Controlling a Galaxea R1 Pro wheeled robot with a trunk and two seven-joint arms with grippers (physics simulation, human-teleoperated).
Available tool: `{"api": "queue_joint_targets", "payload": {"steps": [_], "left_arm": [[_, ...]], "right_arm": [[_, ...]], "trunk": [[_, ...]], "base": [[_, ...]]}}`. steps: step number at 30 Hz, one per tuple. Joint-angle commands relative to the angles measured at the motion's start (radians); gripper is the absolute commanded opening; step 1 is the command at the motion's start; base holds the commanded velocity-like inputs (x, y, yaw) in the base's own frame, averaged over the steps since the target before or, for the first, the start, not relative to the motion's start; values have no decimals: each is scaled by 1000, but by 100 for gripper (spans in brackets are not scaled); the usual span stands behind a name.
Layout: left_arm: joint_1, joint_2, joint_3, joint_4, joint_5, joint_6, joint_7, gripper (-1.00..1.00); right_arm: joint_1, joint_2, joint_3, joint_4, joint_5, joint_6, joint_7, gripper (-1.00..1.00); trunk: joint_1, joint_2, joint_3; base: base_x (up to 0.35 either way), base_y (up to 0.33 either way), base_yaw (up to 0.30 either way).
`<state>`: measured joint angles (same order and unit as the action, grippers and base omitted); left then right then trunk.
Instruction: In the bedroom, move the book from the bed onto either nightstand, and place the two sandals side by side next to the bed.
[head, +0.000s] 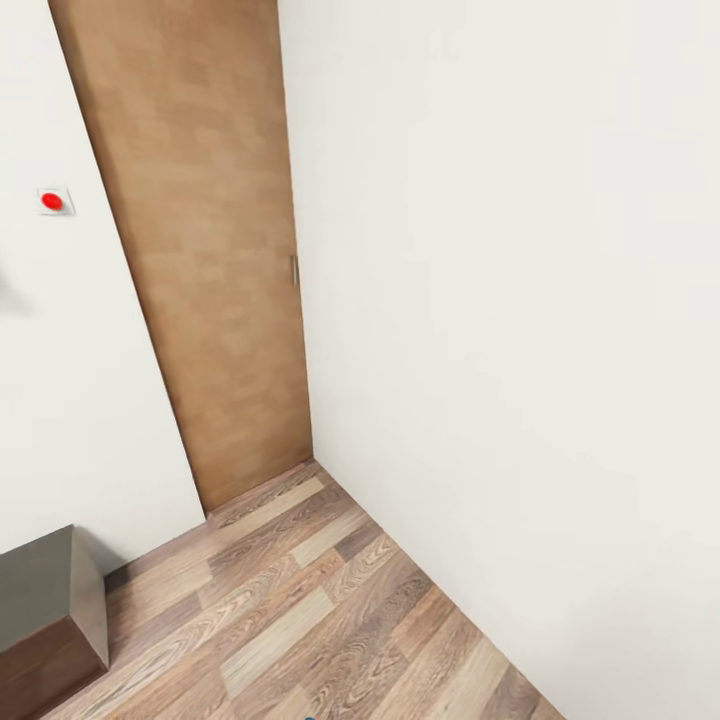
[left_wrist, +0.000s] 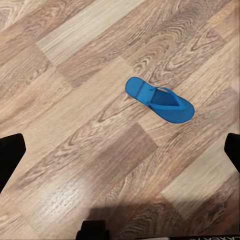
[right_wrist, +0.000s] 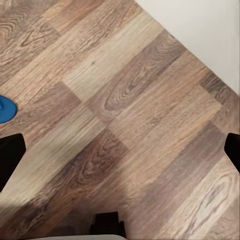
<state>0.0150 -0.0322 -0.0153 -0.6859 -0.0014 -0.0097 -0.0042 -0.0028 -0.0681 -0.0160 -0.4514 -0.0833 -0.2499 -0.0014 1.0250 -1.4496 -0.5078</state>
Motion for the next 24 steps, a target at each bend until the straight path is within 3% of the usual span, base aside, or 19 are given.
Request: {"api": "queue_joint_targets", "payload": {"steps": [1,7,17,24], "left_arm": [[0,0,0,-1,0,-1,0,100],[0,0,0,-1,0,-1,0,100],[0,0,0,-1,0,-1,0,100],[0,0,0,-1,0,-1,0,100]], "right_arm": [[0,0,2,0,-9,-3,0,100],[0,0,2,0,-9,-3,0,100],[0,0,2,0,-9,-3,0,100],[0,0,2,0,-9,-3,0,100]], "trunk": [[0,0,-1],[0,0,-1],[0,0,-1],[0,0,-1]], "base": [[0,-108,2],[0,-65,1],[0,-215,0],[0,-30,3]]}}
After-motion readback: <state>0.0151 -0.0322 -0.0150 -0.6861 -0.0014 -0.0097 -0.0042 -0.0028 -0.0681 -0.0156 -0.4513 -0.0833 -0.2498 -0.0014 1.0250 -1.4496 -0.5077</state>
